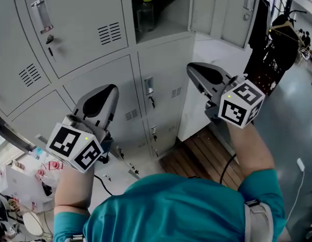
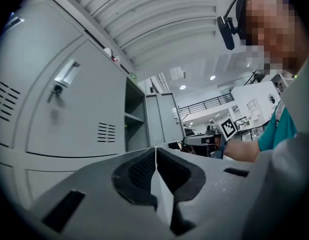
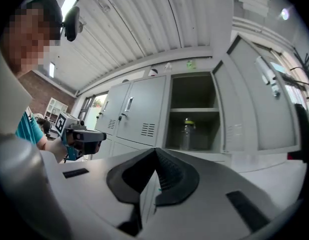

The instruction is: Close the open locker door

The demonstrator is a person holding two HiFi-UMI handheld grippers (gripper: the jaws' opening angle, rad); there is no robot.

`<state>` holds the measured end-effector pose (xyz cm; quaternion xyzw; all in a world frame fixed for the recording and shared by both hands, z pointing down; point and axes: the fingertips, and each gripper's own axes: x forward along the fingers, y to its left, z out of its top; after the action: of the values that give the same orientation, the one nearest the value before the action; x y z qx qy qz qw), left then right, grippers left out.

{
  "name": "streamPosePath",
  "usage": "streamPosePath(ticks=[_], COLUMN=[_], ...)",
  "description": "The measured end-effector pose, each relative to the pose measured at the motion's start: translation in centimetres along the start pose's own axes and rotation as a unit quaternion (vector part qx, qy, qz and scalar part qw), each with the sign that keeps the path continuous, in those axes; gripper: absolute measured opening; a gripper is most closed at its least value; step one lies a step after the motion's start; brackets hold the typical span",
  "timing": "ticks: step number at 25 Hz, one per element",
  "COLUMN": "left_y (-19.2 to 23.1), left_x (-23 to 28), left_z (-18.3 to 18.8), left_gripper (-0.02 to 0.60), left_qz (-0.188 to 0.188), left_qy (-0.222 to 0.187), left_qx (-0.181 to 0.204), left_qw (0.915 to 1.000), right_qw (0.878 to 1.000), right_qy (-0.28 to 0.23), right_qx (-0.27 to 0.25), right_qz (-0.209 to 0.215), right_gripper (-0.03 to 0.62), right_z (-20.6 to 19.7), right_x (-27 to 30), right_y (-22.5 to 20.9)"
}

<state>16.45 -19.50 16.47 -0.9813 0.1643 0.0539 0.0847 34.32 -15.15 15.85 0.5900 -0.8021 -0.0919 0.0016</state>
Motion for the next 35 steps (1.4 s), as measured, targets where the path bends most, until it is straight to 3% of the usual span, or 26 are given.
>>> streamPosePath(ticks=[9,18,23,26,29,35], left_y=[-12.5,-20.0,-21.3,-21.1,-21.7,-22.7], left_x=[17.6,31.4,38.2,41.2,42.5,43.6], left_z=[0.2,0.5,0.9,0.7,0.9,0.9], left_gripper=[0.003,0.003,0.009,0.055,0.118,0.121], left_qz=[-0.06,-0.121,-0.105,-0.084,-0.085,-0.082], left_qy=[-0.001,0.02,0.048,0.07,0.075,0.076], left_qx=[-0.02,-0.035,-0.008,-0.022,-0.034,-0.003], left_qw=[0.998,0.9918,0.9933,0.9938,0.993,0.9937], right_qw=[0.997,0.99,0.986,0.984,0.983,0.981], right_qy=[0.008,0.002,-0.006,-0.012,-0.018,-0.022], right_qx=[-0.005,0.012,0.024,0.025,0.026,0.03], right_qz=[-0.081,-0.138,-0.165,-0.174,-0.181,-0.188], right_gripper=[-0.002,-0.002,-0.002,-0.002,-0.002,-0.002], right_z=[0.3,-0.9,-1.5,-1.5,-1.5,-1.7], right_x=[-14.5,-23.9,-27.5,-28.9,-29.9,-30.8], right_y=[-13.8,-19.5,-21.3,-21.6,-21.8,-21.8])
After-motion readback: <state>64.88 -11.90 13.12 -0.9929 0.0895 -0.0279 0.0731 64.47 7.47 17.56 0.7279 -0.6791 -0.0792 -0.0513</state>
